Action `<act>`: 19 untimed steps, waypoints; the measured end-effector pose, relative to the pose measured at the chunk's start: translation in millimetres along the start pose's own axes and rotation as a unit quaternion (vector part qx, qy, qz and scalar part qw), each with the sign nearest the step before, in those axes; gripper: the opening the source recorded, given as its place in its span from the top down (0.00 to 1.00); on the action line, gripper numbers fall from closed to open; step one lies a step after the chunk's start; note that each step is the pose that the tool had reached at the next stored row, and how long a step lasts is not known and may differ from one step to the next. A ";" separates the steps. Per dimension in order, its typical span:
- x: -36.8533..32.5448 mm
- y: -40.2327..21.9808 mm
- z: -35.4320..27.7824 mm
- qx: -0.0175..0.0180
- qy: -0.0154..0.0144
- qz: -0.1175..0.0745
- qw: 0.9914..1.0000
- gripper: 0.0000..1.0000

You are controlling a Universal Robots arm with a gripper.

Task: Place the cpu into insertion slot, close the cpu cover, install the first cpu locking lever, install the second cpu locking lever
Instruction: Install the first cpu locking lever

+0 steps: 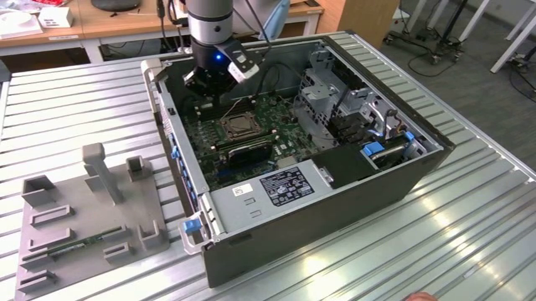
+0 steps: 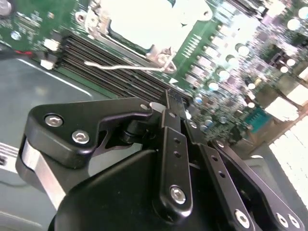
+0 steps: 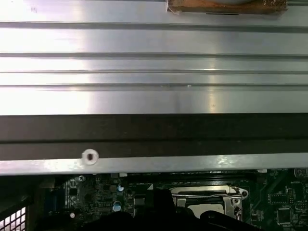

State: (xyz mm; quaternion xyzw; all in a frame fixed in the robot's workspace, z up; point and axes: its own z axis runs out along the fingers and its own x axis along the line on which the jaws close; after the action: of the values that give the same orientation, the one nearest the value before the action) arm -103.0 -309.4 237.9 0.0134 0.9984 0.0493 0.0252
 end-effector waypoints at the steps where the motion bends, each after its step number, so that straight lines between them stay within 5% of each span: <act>1: -3.2 0.0 0.8 0.000 0.000 0.000 1.000 0.89; 13: -36.6 -0.2 8.7 -0.001 0.000 0.000 1.000 0.89; 19: -38.6 -0.2 9.2 -0.002 0.000 0.000 1.000 0.89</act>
State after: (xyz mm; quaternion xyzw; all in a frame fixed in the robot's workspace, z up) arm -64.0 -309.8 230.7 0.0136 0.9983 0.0511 0.0251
